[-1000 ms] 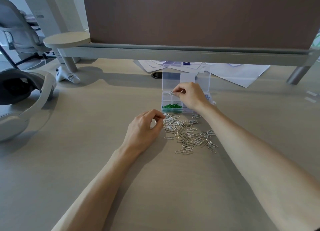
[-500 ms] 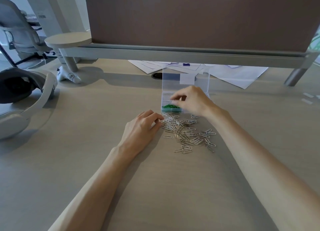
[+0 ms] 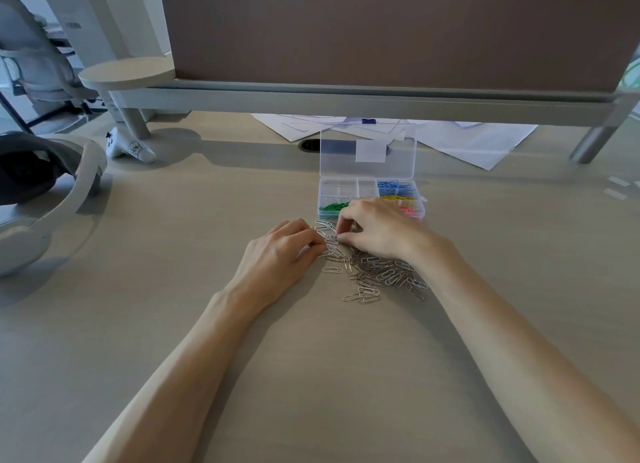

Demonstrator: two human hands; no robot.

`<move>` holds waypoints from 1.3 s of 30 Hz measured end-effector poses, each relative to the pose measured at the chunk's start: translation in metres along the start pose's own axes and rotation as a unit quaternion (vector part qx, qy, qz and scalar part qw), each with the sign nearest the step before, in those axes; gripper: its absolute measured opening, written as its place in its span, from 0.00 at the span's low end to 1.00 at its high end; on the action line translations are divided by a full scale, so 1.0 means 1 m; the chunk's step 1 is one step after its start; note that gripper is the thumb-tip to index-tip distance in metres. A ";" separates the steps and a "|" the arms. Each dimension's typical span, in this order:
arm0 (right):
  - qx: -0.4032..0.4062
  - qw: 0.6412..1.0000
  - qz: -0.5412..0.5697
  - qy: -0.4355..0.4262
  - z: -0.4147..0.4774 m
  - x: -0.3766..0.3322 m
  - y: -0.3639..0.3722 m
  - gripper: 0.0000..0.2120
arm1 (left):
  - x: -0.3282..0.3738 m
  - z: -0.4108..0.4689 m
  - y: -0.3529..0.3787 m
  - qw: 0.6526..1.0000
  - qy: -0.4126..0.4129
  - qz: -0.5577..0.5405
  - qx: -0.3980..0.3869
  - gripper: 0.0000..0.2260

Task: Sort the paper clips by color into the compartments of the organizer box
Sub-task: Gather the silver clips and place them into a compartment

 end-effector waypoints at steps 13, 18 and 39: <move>0.021 0.994 0.101 0.027 -0.003 0.012 -0.012 0.04 | -0.004 0.020 0.011 0.999 0.022 0.005 0.036 0.10; 0.025 0.993 0.112 0.037 -0.004 0.018 -0.016 0.02 | -0.002 0.021 0.010 0.999 0.027 0.018 0.026 0.06; 0.082 0.986 0.140 0.043 -0.010 0.027 -0.034 0.02 | 0.017 0.052 0.011 0.975 0.181 0.129 -0.011 0.05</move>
Point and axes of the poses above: each hand's wrist, its own z-axis towards the middle knuckle, its own y-axis out of the palm, x = y × z, the point moved 4 cm from there along z, towards the middle knuckle, and after that the axes turned 9 degrees about -y, right-handed, at the moved point
